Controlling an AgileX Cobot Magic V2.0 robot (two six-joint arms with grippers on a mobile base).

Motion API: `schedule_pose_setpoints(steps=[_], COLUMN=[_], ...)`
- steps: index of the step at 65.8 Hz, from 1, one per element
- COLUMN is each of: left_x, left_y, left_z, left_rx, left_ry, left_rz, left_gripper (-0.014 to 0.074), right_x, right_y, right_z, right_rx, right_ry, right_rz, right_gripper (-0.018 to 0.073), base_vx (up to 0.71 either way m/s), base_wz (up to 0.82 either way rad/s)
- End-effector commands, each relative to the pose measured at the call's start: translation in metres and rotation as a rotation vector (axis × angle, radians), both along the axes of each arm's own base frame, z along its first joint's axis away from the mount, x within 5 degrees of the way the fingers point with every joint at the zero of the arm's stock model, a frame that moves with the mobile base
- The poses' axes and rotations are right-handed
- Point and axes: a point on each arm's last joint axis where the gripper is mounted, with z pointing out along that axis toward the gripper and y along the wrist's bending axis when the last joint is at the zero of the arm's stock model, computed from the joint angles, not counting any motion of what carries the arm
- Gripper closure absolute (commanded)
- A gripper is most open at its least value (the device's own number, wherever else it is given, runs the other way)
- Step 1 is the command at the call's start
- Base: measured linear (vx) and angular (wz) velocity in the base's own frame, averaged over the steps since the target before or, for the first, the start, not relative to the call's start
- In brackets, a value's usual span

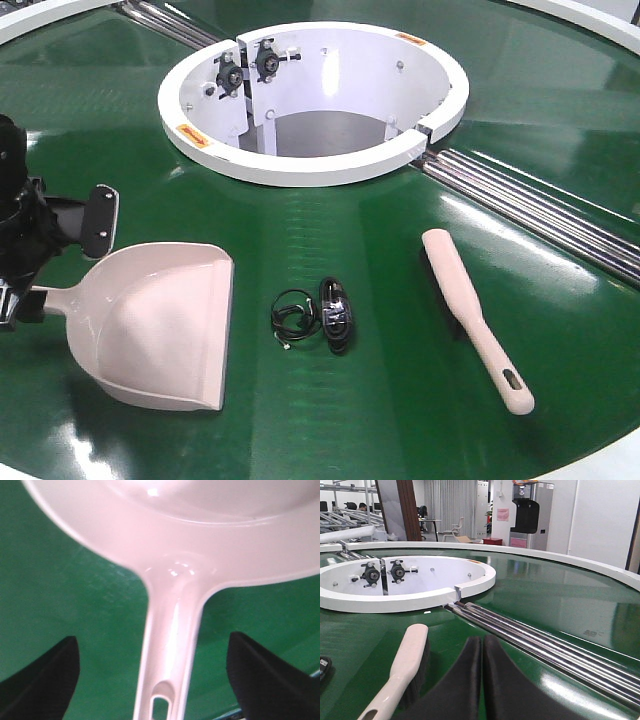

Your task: Clean and inspect green conveyor with broom and dustpan

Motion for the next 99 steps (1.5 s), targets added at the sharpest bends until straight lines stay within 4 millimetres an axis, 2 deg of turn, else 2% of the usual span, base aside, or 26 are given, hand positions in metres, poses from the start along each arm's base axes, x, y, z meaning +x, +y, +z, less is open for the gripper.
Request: schedule_pose_setpoints(steps=[1, 24, 36, 43, 58, 78, 92, 99], left_x=[0.001, 0.013, 0.016, 0.016, 0.011, -0.001, -0.003, -0.001], left_y=[-0.002, -0.004, -0.004, -0.003, -0.003, -0.014, -0.04, -0.046], left_z=[0.016, -0.011, -0.026, -0.029, -0.021, 0.006, 0.009, 0.009], left_rx=[-0.011, -0.011, -0.005, 0.006, 0.022, 0.031, 0.031, 0.016], left_ry=[-0.052, 0.013, 0.054, 0.078, 0.09, 0.083, 0.064, 0.029], left_rz=[-0.031, -0.032, -0.027, -0.026, -0.009, -0.017, -0.095, -0.064], left_gripper=[0.0043, 0.009, 0.0165, 0.0265, 0.0605, 0.0604, 0.0604, 0.0603], right_x=[-0.001, -0.001, -0.001, -0.001, -0.001, -0.001, -0.001, -0.001], right_y=[0.0, 0.0, 0.0, 0.0, 0.0, 0.0, 0.0, 0.0], right_z=[0.006, 0.006, 0.006, 0.006, 0.006, 0.006, 0.006, 0.006], right_rx=[-0.008, -0.008, -0.008, -0.008, -0.008, -0.008, -0.008, -0.008], right_ry=[-0.077, -0.077, -0.077, -0.077, -0.077, -0.077, -0.077, -0.077], right_rz=[0.003, 0.003, 0.003, 0.003, 0.003, 0.003, 0.003, 0.003], right_gripper=[0.0568, 0.0568, 0.0568, 0.0568, 0.0568, 0.0568, 0.0568, 0.0568], base_vx=[0.0, 0.0, 0.0, 0.0, 0.0, 0.0, 0.0, 0.0], base_wz=[0.0, 0.0, 0.0, 0.0, 0.0, 0.0, 0.0, 0.0])
